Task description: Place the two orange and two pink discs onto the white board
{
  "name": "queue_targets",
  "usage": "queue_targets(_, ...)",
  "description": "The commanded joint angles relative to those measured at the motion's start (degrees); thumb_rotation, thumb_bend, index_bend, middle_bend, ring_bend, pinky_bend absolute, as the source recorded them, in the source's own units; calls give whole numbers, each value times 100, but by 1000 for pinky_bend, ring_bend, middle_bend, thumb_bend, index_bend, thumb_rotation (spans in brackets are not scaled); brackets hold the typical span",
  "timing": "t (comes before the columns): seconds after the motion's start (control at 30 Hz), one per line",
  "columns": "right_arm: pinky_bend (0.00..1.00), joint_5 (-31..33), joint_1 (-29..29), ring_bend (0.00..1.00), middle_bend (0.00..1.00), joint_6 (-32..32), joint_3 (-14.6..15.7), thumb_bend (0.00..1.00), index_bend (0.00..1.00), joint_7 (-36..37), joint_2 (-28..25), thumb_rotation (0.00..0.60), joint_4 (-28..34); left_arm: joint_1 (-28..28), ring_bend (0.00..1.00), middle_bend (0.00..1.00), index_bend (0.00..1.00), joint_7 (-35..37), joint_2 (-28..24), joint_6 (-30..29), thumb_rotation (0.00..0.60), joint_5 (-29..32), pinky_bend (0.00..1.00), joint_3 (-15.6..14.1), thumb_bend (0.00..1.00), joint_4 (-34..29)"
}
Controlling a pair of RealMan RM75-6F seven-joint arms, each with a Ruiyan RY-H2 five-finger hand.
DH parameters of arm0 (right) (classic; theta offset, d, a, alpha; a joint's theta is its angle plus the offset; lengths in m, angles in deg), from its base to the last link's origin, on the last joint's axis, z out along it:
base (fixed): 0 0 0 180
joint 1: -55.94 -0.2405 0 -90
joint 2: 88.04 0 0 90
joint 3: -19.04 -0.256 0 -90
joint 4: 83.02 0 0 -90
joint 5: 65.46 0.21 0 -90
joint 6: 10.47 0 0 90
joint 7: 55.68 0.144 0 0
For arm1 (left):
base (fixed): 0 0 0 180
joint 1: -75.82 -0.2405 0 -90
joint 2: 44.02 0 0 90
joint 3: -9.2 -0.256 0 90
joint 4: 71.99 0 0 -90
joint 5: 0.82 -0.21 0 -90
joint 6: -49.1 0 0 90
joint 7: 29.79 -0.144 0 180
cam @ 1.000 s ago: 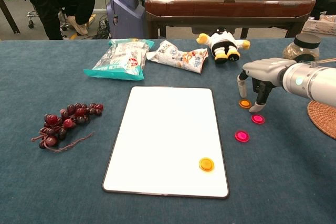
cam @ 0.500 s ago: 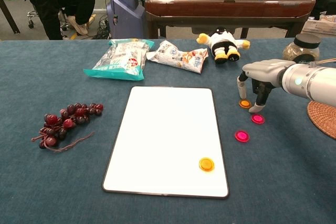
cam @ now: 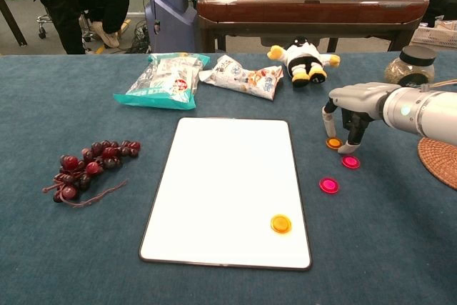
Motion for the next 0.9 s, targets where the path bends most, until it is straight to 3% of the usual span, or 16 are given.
queue_targets(0.03, 1000, -3, -1, 1000, 1000, 19, 6, 316, 506, 9, -32, 600, 55, 2, 293, 451, 359, -1, 0, 4, 600, 3, 472, 0, 272, 0)
queue_targets(0.23, 1000, -110, 8, 1000, 1000, 182, -3, 322, 511, 26, -202, 600, 403, 5, 293, 451, 359, -8, 5, 8, 600, 2, 472, -1, 272, 3)
queue_targets(0.5, 1000, -474, 31, 1000, 1000, 578, 9, 322, 512, -42, -553, 600, 1326, 7, 293, 451, 359, -15, 13, 15, 600, 28, 472, 9, 272, 14)
queue_targets(0.9, 1000, -1172, -6, 1000, 1000, 1033, 337, 322, 512, -547, -715, 600, 2660, -8, 293, 451, 359, -3, 11, -5, 600, 125, 472, 62, 272, 69)
